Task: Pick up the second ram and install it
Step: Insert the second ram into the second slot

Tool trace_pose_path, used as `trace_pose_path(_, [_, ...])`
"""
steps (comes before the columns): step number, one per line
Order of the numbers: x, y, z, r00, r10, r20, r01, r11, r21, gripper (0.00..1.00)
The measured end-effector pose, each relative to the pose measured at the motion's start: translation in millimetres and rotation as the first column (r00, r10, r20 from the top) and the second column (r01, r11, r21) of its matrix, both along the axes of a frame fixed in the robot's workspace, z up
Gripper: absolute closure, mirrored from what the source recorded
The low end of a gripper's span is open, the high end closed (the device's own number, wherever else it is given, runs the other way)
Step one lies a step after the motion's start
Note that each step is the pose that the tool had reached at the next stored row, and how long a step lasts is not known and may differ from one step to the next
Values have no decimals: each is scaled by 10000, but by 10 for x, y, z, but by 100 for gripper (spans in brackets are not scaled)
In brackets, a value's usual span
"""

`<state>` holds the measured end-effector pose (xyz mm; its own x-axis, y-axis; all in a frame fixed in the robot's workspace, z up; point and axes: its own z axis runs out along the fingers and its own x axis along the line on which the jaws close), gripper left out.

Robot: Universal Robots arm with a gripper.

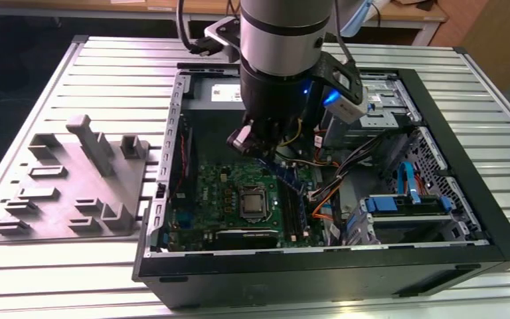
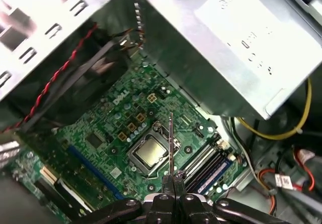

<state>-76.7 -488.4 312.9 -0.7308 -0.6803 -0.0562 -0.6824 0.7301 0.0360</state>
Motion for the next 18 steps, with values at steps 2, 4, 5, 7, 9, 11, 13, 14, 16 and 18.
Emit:
trace_pose_path(2, [0,0,-1,9994,-359,0,359,9994,1,92])
trace_pose_path(4, [0,0,-3,9973,-733,0,733,9973,1,92])
trace_pose_path(5, [0,0,-4,9958,-914,1,914,9958,2,92])
trace_pose_path(7, [0,0,-6,9919,-1272,0,1272,9919,2,92])
trace_pose_path(9, [0,0,-10,9867,-1627,1,1627,9867,2,92])
trace_pose_path(11, [0,0,-18,9801,-1986,1,1986,9801,3,92])
trace_pose_path(13, [0,0,-26,9719,-2353,1,2353,9719,2,92])
trace_pose_path(14, [0,0,-31,9677,-2523,1,2523,9677,1,92])
trace_pose_path(16, [0,0,-42,9580,-2868,0,2868,9580,2,92])
trace_pose_path(18, [0,0,-53,9470,-3211,1,3211,9470,1,92])
